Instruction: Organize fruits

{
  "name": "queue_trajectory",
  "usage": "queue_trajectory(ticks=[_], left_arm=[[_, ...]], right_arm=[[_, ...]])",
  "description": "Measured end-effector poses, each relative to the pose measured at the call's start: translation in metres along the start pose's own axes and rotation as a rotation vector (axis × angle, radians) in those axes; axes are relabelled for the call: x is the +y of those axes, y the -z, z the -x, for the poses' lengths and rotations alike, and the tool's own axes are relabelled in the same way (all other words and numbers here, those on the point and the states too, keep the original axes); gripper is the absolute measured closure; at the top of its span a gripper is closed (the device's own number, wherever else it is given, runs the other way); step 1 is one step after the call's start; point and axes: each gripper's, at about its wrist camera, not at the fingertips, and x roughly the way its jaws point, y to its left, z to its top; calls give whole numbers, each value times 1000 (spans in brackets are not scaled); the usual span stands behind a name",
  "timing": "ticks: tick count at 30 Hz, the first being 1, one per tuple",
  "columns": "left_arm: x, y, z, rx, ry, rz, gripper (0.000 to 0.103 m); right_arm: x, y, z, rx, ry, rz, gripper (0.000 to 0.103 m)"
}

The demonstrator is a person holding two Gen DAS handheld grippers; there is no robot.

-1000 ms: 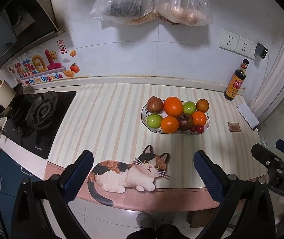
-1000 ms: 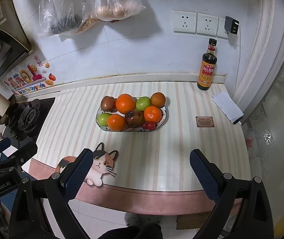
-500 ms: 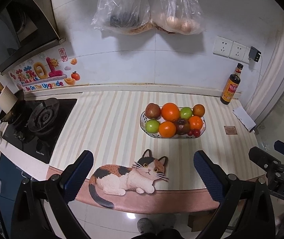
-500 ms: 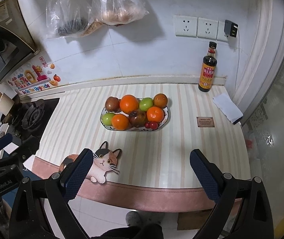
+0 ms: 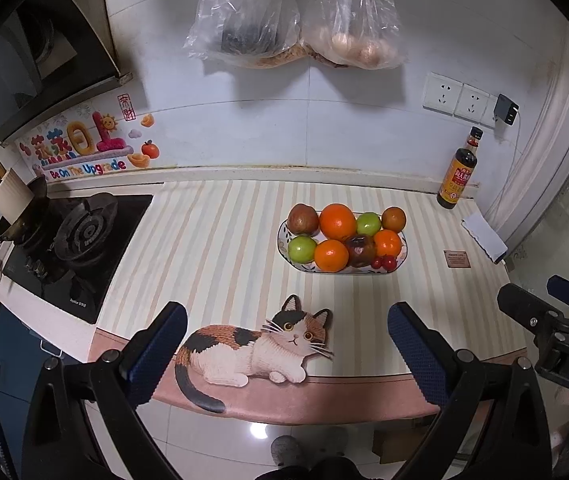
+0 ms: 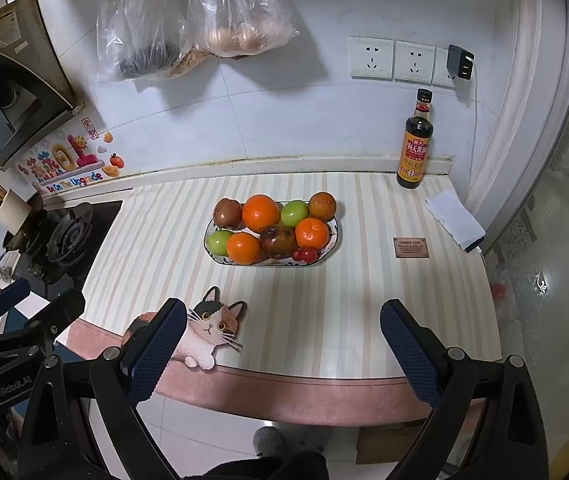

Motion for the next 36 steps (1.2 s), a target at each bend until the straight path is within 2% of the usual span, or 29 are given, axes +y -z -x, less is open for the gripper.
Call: queue_trajectory(ticks=[36], left_arm=[[8, -10, 10, -44, -10, -7, 0]], right_arm=[[5, -3, 6, -15, 6, -7, 4]])
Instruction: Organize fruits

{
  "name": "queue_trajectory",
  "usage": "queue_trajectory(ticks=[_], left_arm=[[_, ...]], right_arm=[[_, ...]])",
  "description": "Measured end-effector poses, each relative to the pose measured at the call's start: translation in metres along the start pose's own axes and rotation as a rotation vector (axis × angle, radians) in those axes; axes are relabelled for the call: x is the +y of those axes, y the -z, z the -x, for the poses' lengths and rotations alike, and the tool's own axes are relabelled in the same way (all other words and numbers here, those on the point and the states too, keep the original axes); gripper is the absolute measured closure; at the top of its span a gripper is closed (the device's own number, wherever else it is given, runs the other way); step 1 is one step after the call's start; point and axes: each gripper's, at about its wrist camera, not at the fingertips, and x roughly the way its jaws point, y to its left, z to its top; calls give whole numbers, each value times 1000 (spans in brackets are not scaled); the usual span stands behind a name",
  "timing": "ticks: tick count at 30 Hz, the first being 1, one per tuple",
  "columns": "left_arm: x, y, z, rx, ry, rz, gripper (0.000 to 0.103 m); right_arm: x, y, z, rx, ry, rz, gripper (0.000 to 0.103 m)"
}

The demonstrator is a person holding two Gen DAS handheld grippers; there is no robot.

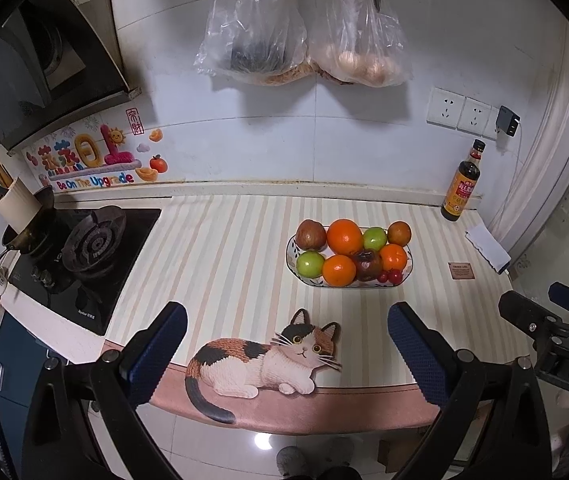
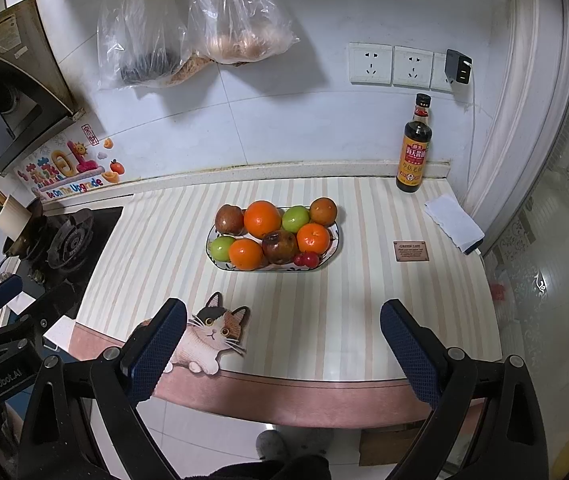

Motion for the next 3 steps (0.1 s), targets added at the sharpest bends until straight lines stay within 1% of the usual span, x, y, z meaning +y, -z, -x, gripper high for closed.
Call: queue_trajectory(ticks=[3], left_arm=[[0, 0, 2, -13, -1, 4, 0]], right_arm=[[0, 0, 0, 0, -1, 1, 4]])
